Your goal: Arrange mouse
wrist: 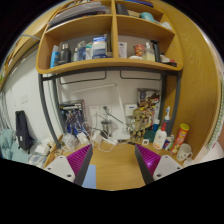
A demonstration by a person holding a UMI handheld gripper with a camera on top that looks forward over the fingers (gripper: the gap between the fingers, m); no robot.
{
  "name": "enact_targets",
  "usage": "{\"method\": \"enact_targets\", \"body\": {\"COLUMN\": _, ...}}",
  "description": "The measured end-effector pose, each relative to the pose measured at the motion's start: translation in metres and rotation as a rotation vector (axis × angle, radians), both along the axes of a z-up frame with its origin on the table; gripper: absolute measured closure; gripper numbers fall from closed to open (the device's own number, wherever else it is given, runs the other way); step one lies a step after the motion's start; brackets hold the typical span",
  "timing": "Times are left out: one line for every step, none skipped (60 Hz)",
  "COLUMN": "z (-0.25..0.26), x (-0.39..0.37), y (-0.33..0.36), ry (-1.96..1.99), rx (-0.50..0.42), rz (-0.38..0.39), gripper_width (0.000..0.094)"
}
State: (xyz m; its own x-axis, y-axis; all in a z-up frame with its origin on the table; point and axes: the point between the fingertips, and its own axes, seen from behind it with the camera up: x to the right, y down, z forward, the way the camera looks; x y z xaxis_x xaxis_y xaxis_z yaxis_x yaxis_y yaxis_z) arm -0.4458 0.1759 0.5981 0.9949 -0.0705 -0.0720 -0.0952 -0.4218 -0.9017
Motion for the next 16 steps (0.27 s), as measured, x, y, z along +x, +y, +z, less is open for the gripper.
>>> {"method": "enact_targets", "body": {"z": -0.001, "x": 0.005, "y": -0.002, "ry": -0.002, "rx": -0.002, "rz": -0.003, "gripper_width": 0.0083}}
{"method": "enact_targets", "body": {"z": -0.003, "x": 0.010, "y": -0.004, "ry": -0.004, "rx": -0.004, "rz": -0.005, "gripper_width": 0.0083}}
{"method": "enact_targets", "body": {"z": -0.004, "x": 0.016, "y": -0.006, "ry": -0.007, "rx": -0.007, "rz": -0.008, "gripper_width": 0.0084}}
{"method": "enact_targets", "body": {"z": -0.007, "x": 0.021, "y": -0.008, "ry": -0.010, "rx": -0.008, "rz": -0.010, "gripper_width": 0.0083}}
{"method": "enact_targets", "body": {"z": -0.008, "x": 0.026, "y": -0.010, "ry": -0.014, "rx": -0.009, "rz": -0.013, "gripper_width": 0.0082}}
{"method": "enact_targets", "body": {"z": -0.010, "x": 0.030, "y": -0.012, "ry": -0.017, "rx": -0.010, "rz": -0.015, "gripper_width": 0.0081}}
{"method": "enact_targets", "body": {"z": -0.011, "x": 0.035, "y": -0.014, "ry": -0.020, "rx": -0.011, "rz": -0.017, "gripper_width": 0.0083}}
{"method": "enact_targets", "body": {"z": -0.012, "x": 0.039, "y": -0.016, "ry": -0.022, "rx": -0.013, "rz": -0.018, "gripper_width": 0.0084}}
{"method": "enact_targets", "body": {"z": -0.014, "x": 0.043, "y": -0.017, "ry": -0.024, "rx": -0.014, "rz": -0.019, "gripper_width": 0.0084}}
{"method": "enact_targets", "body": {"z": -0.016, "x": 0.048, "y": -0.018, "ry": -0.023, "rx": -0.014, "rz": -0.017, "gripper_width": 0.0085}}
{"method": "enact_targets", "body": {"z": -0.017, "x": 0.052, "y": -0.020, "ry": -0.022, "rx": -0.015, "rz": -0.018, "gripper_width": 0.0080}}
{"method": "enact_targets", "body": {"z": -0.017, "x": 0.055, "y": -0.021, "ry": -0.021, "rx": -0.015, "rz": -0.020, "gripper_width": 0.0081}}
{"method": "enact_targets", "body": {"z": -0.018, "x": 0.059, "y": -0.022, "ry": -0.021, "rx": -0.016, "rz": -0.020, "gripper_width": 0.0083}}
{"method": "enact_targets", "body": {"z": -0.019, "x": 0.062, "y": -0.023, "ry": -0.020, "rx": -0.017, "rz": -0.020, "gripper_width": 0.0080}}
{"method": "enact_targets", "body": {"z": -0.021, "x": 0.066, "y": -0.023, "ry": -0.018, "rx": -0.017, "rz": -0.017, "gripper_width": 0.0082}}
{"method": "enact_targets", "body": {"z": -0.022, "x": 0.068, "y": -0.023, "ry": -0.015, "rx": -0.018, "rz": -0.016, "gripper_width": 0.0083}}
